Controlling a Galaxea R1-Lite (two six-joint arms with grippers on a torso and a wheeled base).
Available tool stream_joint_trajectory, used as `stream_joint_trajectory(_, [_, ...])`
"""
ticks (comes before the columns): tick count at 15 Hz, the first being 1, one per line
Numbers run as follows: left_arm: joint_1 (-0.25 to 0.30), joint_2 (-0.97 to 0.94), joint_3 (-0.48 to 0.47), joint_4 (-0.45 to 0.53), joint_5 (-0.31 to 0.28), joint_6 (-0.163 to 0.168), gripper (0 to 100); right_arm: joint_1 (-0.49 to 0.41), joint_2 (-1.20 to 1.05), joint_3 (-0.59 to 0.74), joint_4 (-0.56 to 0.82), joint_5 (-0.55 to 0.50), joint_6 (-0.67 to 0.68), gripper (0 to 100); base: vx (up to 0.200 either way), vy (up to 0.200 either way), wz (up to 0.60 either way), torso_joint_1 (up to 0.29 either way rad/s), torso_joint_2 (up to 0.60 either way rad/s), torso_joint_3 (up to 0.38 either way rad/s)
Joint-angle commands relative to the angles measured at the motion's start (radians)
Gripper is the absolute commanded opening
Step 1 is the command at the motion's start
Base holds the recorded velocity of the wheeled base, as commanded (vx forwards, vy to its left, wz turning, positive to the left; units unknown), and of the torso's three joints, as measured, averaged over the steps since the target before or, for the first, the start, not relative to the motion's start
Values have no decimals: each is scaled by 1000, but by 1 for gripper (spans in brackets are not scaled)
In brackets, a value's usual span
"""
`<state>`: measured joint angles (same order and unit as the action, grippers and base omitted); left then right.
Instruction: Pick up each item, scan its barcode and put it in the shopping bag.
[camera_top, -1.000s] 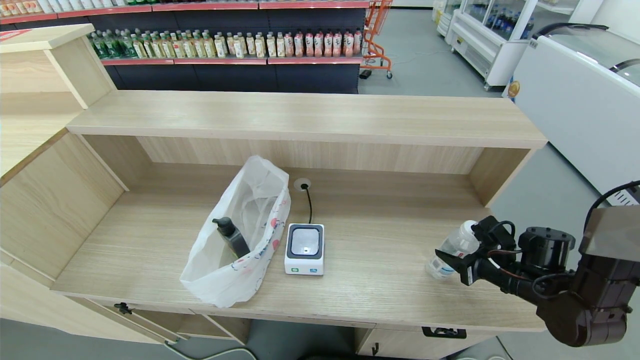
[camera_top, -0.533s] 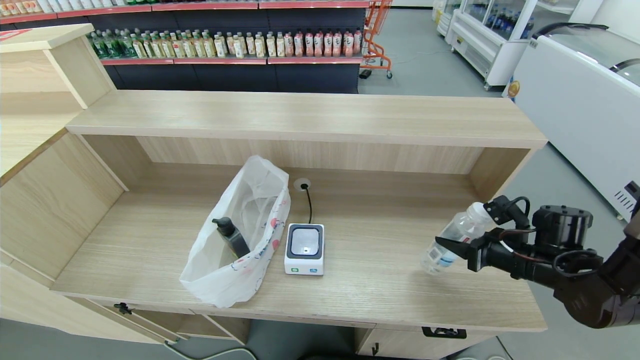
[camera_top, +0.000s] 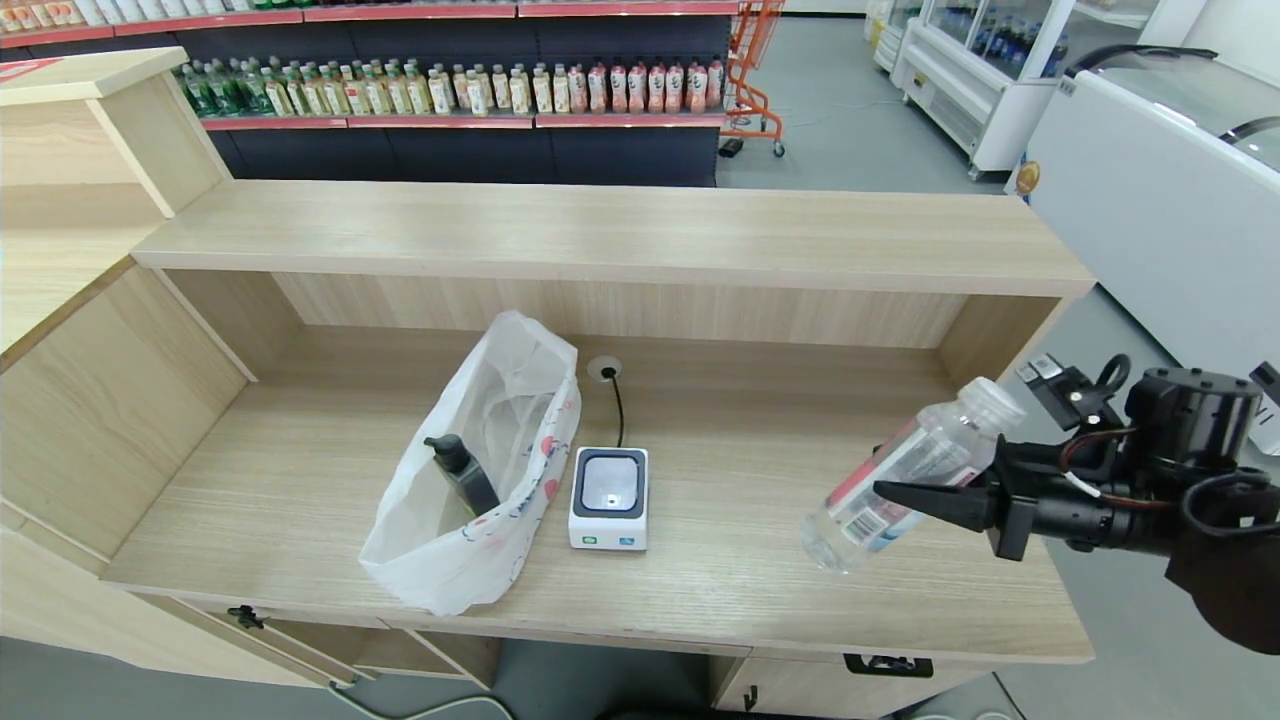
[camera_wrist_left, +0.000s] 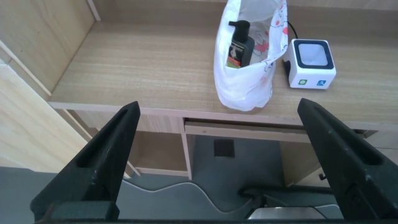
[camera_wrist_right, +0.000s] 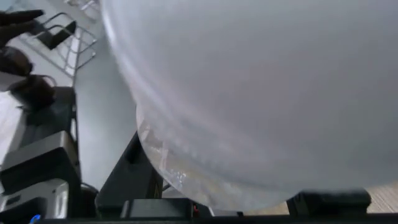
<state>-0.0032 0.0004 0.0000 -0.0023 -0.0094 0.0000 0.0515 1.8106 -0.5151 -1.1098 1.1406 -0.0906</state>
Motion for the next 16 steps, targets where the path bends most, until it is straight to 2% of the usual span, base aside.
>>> stream_joint_trajectory(1, [0, 1, 0, -1, 0, 0, 100, 5, -86, 9, 2, 103, -9, 0, 0, 0, 0, 0, 0, 0])
stream_joint_trajectory(5, [0, 1, 0, -1, 0, 0, 100, 47, -142, 12, 8, 218, -11, 0, 0, 0, 0, 0, 0, 0])
stream_joint_trajectory(10, [0, 0, 0, -1, 0, 0, 100, 146, -197, 30, 25, 223, -1, 0, 0, 0, 0, 0, 0, 0])
stream_joint_trajectory(16, [0, 1, 0, -1, 0, 0, 100, 206, -257, 49, 154, 217, -6, 0, 0, 0, 0, 0, 0, 0])
